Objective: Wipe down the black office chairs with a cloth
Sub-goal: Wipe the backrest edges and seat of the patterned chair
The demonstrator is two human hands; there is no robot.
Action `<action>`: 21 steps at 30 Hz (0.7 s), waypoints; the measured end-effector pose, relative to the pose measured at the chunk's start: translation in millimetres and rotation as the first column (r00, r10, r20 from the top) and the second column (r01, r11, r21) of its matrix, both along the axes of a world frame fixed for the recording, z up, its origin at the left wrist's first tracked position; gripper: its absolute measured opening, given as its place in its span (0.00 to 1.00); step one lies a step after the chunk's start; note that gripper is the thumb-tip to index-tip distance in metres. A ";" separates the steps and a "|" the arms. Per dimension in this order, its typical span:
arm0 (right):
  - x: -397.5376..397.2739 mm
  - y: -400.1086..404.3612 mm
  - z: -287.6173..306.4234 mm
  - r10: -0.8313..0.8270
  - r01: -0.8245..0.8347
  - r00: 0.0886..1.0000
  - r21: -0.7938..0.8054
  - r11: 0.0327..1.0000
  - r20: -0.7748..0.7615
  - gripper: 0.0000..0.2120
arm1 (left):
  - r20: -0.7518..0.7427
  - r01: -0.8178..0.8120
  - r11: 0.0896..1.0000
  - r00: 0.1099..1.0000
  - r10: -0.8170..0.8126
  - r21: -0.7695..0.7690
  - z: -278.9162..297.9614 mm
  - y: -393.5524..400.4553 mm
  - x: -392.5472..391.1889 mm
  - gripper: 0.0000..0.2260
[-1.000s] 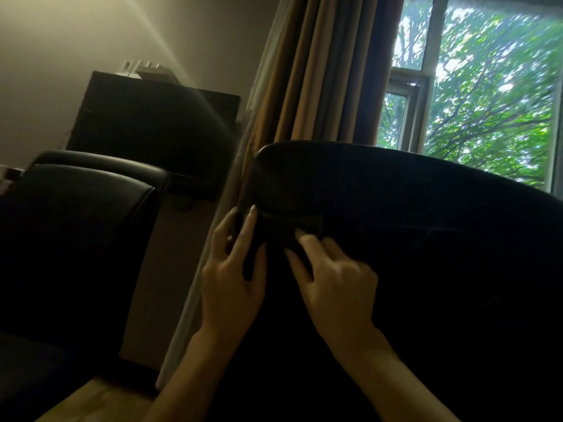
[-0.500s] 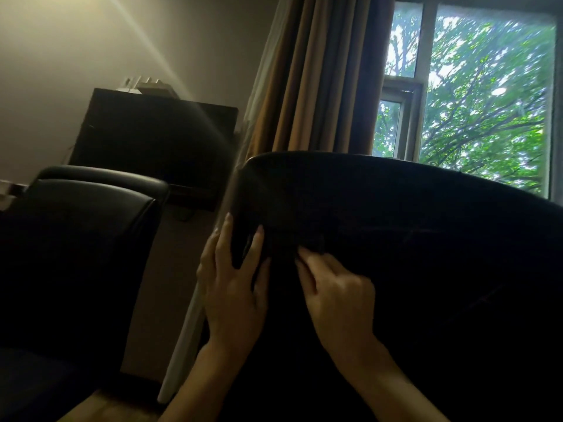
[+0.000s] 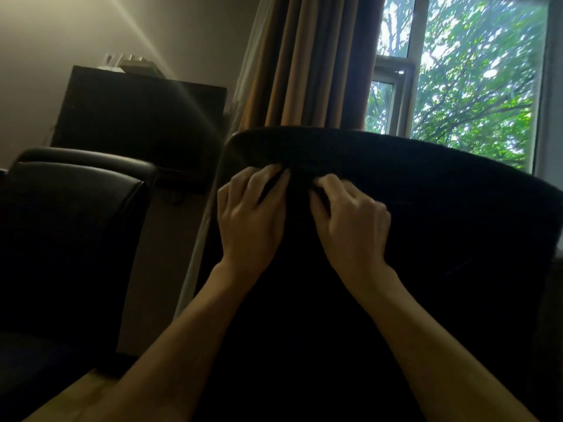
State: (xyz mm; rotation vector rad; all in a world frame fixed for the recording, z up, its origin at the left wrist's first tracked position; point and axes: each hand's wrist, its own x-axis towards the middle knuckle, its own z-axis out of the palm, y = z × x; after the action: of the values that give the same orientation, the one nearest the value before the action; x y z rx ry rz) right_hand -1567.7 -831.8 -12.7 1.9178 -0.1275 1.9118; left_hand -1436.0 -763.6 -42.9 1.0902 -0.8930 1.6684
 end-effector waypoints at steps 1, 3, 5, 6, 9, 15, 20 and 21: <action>-0.5 -2.5 -11.2 -0.015 0.015 1.000 0.007 1.000 -0.016 0.09 | 0.003 0.011 1.000 1.000 -0.011 0.010 -11.9 -1.8 0.8 0.12; -1.2 -7.8 -36.4 -0.021 0.024 0.998 0.039 0.999 -0.057 0.10 | 0.009 0.028 0.999 1.000 -0.028 0.035 -36.7 -3.9 2.9 0.11; -0.5 -12.6 -61.8 0.006 0.001 0.996 0.077 0.997 -0.092 0.12 | -0.001 0.038 0.997 0.999 -0.038 0.063 -59.0 -3.3 4.6 0.10; -0.3 -14.5 -73.4 0.017 -0.008 0.995 0.091 0.996 -0.102 0.13 | -0.015 0.044 0.996 0.999 -0.043 0.077 -69.8 -2.6 4.4 0.09; -2.0 -16.9 -103.3 0.021 -0.007 0.993 0.114 0.993 -0.120 0.12 | -0.081 0.069 0.991 0.995 -0.060 0.118 -103.8 -2.6 -0.6 0.08; -9.9 -20.7 -166.7 0.010 0.025 0.982 0.181 0.983 -0.189 0.11 | -0.151 0.125 0.976 0.984 -0.098 0.178 -169.6 -3.4 -10.5 0.06; -16.0 -23.3 -198.7 0.017 0.040 0.972 0.236 0.971 -0.235 0.09 | -0.169 0.155 0.958 0.979 -0.116 0.243 -206.0 -4.0 -16.2 0.06; -16.7 -23.7 -197.7 0.021 0.038 0.971 0.238 0.971 -0.239 0.08 | -0.172 0.160 0.956 0.978 -0.120 0.245 -203.8 -4.9 -17.2 0.06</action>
State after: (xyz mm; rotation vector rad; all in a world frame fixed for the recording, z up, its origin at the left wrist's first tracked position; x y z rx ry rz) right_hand -1584.4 -855.5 -210.3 2.2880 -0.3069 1.7060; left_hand -1453.2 -768.6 -246.6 1.2810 -1.0804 1.3562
